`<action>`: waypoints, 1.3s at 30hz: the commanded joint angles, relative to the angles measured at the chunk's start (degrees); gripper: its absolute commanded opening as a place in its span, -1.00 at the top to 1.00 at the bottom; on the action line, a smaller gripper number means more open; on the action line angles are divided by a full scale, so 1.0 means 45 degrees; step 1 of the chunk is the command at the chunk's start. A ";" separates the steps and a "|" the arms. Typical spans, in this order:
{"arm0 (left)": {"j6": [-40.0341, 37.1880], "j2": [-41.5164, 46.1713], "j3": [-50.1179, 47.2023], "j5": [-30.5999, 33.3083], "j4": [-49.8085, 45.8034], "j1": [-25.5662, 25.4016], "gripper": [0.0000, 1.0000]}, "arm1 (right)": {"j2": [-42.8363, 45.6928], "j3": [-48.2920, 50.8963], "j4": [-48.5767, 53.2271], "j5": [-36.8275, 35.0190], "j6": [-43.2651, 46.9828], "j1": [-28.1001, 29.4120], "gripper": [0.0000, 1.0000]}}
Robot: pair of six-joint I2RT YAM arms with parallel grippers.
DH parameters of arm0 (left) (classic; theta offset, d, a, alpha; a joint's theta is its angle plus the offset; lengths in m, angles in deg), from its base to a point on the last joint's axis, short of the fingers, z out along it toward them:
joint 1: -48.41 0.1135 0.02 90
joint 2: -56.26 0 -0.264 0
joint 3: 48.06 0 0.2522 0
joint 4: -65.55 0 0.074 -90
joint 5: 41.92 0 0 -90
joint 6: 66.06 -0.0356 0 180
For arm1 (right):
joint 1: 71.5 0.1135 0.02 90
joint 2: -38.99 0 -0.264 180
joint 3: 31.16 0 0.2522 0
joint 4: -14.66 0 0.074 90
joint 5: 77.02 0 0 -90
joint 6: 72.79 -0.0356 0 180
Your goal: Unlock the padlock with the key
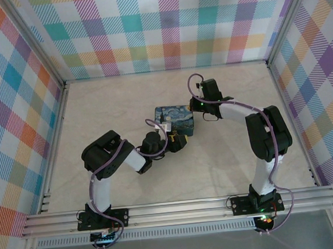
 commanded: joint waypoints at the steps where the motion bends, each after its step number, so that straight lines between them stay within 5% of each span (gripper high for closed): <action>1: 0.0075 0.0441 -0.0253 0.0148 -0.0696 0.0294 -0.04 | 0.0354 0.0352 0.0346 0.0320 0.0189 0.0131 1.00; 28: -0.0248 0.1314 -0.0194 -0.1027 -0.3491 0.1100 0.74 | 0.0735 0.0422 0.0407 0.0225 0.0417 0.0115 1.00; 39: -0.0132 0.2914 0.1987 -0.1777 -0.9988 0.1218 0.81 | 0.1522 0.0156 0.0810 0.0301 0.0516 -0.0643 1.00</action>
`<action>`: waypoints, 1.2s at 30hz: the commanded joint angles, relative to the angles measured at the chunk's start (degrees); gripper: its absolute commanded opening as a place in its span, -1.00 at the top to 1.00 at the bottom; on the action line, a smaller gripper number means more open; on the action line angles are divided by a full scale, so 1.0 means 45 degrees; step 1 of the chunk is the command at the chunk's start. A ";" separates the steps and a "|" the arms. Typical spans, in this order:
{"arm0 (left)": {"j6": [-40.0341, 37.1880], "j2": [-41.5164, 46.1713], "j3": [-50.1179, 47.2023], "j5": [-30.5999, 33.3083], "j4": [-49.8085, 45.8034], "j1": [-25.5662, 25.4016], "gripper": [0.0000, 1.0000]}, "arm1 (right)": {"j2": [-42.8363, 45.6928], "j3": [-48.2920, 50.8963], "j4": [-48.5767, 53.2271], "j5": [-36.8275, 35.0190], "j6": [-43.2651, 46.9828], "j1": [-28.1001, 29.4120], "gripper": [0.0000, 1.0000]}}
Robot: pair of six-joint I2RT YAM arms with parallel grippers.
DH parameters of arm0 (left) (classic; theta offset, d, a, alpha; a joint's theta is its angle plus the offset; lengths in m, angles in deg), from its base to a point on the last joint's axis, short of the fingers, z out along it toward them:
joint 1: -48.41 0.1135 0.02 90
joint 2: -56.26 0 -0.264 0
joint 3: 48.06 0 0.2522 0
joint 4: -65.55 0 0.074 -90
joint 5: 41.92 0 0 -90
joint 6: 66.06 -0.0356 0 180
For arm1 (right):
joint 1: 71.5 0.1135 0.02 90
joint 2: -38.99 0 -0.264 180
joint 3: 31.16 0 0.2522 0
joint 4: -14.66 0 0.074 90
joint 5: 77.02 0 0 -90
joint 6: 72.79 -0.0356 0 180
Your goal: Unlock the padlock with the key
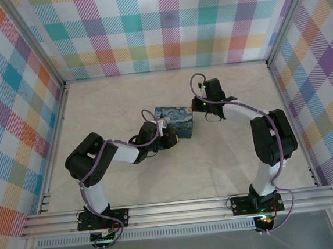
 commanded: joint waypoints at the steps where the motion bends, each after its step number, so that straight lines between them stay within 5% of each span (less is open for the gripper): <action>1: 0.0079 0.0764 0.0855 -0.0382 -0.2849 0.0107 0.82 | 0.0706 -0.0103 0.0273 0.0145 0.0243 -0.0405 1.00; 10: 0.1883 0.0892 0.2540 -0.0566 -0.4739 0.0082 0.85 | 0.3007 0.1894 -0.0278 0.1468 -0.0296 -0.1256 1.00; 25: 0.3735 0.0436 0.3622 -0.0456 -0.4520 -0.0332 0.86 | 0.8942 0.5818 -0.0664 0.6824 -0.1324 -0.1725 1.00; 36: 0.3929 0.0343 0.3605 -0.0497 -0.4419 -0.0353 0.84 | 1.0175 0.5722 0.0546 0.6981 -0.1552 -0.1722 1.00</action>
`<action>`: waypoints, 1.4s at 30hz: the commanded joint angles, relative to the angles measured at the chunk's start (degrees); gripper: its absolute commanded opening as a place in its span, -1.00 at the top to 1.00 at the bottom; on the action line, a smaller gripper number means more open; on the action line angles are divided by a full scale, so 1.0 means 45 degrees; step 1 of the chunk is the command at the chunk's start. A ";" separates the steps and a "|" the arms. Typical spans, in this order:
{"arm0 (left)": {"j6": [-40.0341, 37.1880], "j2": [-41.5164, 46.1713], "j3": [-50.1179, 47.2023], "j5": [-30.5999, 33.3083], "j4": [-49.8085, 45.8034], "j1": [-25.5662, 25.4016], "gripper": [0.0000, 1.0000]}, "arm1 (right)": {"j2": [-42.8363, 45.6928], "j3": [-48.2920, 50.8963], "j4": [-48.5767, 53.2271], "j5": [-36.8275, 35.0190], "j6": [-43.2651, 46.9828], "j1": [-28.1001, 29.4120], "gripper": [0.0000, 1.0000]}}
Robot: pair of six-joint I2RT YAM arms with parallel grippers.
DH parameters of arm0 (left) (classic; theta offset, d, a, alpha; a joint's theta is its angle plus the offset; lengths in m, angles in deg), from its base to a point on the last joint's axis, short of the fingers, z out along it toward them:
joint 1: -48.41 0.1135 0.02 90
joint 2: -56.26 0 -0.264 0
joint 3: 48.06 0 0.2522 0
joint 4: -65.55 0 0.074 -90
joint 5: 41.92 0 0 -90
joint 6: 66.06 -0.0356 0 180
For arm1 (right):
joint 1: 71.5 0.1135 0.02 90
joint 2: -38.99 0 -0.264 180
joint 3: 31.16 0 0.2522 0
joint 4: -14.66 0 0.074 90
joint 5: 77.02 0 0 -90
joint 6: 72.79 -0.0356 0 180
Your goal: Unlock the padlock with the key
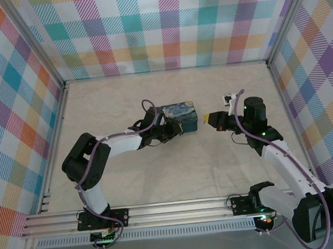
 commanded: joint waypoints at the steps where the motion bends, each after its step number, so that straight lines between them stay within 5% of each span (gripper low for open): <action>1: 0.0209 -0.0113 0.0368 -0.0147 0.0423 -0.0140 0.83 | 0.0121 -0.0219 0.0500 0.0322 -0.0129 -0.0081 1.00; 29: 0.0566 -0.0103 0.0549 -0.0430 0.0440 -0.0101 0.82 | 0.0218 -0.1291 0.0208 0.1209 -0.3942 -0.0168 1.00; 42: 0.0664 -0.0045 0.0443 -0.0696 0.0806 0.0036 0.82 | -0.0170 0.2921 -0.5426 0.1526 -0.8232 -0.0628 1.00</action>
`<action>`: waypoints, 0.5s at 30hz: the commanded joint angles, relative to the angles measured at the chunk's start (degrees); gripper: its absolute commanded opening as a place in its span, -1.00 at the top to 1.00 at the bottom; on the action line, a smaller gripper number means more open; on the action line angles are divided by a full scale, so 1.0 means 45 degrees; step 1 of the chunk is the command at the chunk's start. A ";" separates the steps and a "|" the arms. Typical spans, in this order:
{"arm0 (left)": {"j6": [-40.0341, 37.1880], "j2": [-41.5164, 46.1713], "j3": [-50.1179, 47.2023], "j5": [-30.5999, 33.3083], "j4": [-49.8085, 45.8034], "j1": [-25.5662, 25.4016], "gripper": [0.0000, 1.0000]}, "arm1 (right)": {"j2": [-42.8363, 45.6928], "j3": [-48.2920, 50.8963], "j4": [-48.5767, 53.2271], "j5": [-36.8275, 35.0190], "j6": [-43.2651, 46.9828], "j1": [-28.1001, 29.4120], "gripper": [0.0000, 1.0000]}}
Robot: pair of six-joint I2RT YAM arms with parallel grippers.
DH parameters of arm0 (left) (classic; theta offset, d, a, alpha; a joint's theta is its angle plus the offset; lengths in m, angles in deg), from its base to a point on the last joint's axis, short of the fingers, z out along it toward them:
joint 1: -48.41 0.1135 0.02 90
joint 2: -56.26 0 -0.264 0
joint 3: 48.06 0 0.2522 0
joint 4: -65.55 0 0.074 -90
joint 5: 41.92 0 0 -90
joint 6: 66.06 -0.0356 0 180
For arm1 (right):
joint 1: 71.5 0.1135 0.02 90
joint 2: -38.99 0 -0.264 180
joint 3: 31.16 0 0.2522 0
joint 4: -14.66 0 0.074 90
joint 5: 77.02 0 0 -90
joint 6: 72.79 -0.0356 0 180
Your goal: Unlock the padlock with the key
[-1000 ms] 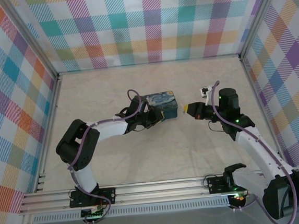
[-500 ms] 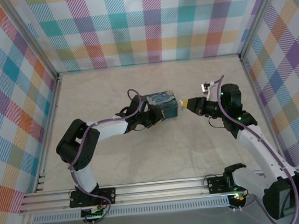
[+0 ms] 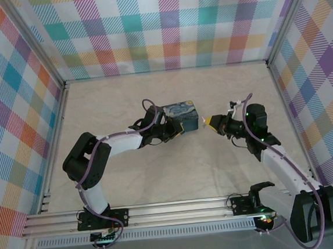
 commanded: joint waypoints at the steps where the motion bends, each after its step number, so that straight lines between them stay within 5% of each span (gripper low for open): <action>1: 0.0164 0.0076 0.0205 -0.0381 0.0771 0.0026 0.82 | -0.0157 0.0900 -0.2662 0.0270 -0.1543 -0.0050 1.00; 15: 0.0454 -0.0041 0.0199 -0.0586 0.1280 0.0046 0.82 | -0.1410 0.3258 -0.6287 -0.0290 -0.2853 0.0491 1.00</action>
